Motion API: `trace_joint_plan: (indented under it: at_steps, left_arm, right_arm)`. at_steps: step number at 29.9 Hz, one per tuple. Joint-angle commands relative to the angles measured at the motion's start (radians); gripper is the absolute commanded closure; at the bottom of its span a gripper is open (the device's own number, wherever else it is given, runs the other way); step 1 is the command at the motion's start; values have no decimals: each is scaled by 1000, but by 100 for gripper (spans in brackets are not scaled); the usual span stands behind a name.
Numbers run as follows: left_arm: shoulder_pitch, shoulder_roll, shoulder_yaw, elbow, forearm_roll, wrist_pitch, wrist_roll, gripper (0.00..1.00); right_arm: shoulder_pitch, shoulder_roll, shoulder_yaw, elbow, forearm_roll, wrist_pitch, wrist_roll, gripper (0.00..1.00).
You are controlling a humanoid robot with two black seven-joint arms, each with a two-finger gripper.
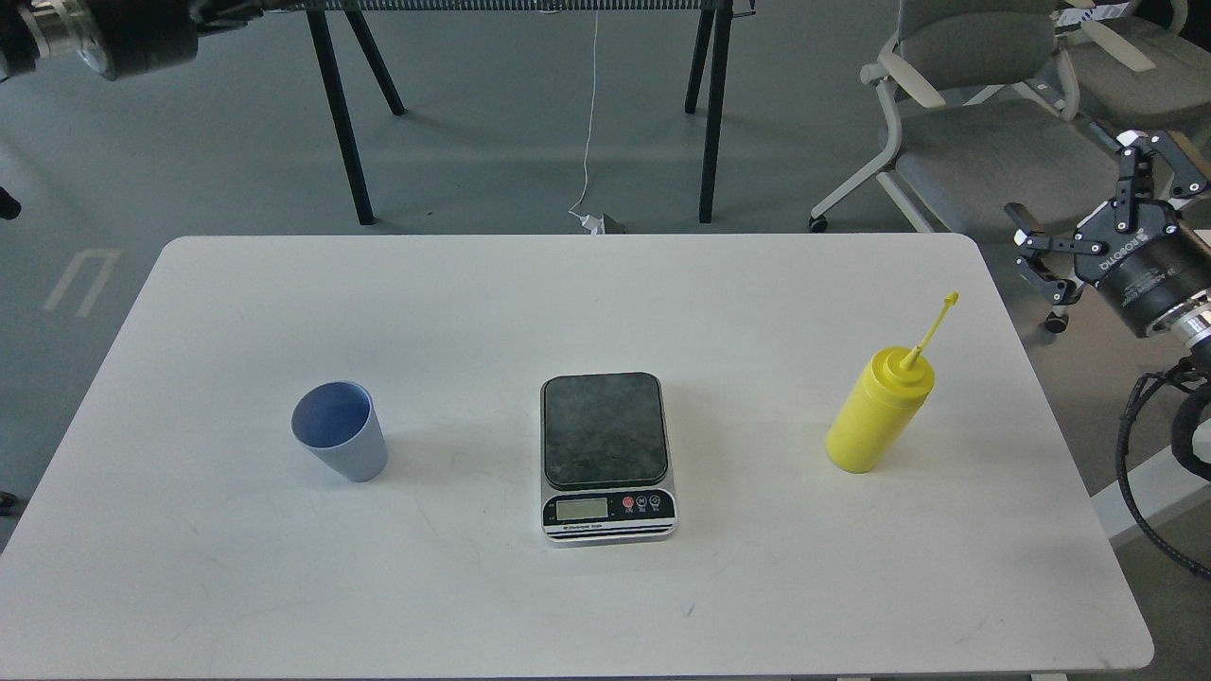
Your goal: Pour seasoning into cup on scale with both arms
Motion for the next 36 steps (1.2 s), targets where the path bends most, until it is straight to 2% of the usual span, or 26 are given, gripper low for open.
trace_joint_plan:
  at_steps: [1, 7, 12, 14, 16, 18, 19, 20, 23, 30, 36]
  left_arm:
    - [-7, -11, 3, -6, -4, 0, -6, 3]
    - [0, -45, 12, -14, -2, 0, -4, 14]
    - [60, -79, 17, -3, -16, 0, -9, 15]
    - [91, -82, 14, -2, -21, 0, -56, 15]
    - [115, -76, 15, 3, -30, 0, -208, 14]
    - [140, -68, 23, 3, -18, 0, -208, 8]
    - [149, -68, 28, 3, -16, 0, -208, 2]
    - [152, -66, 31, 1, -13, 0, -208, 1]
    - [152, -57, 48, -3, 14, 0, -208, 1]
    - [152, -31, 87, -17, 382, 0, -208, 2]
    - [154, -24, 178, -83, 628, 0, -208, 1]
  right_arm:
    - [-1, 0, 1, 0, 0, 0, 0, 1]
    - [-1, -1, 4, 0, 0, 0, 0, 1]
    - [-3, -6, 4, -2, 0, 0, 0, 1]
    - [-4, -6, 4, 0, 0, 0, 0, 1]
    - [-6, -6, 3, 0, 0, 0, 0, 1]
    - [-9, -6, 4, 0, 0, 0, 0, 1]
    - [-9, -5, 4, 0, 0, 0, 0, 1]
    - [-10, -5, 3, 0, 0, 0, 0, 1]
    - [-12, -5, 3, 0, 0, 0, 0, 1]
    - [-24, -1, 4, 0, 0, 0, 0, 1]
    - [-39, -1, 6, 0, 0, 0, 3, 1]
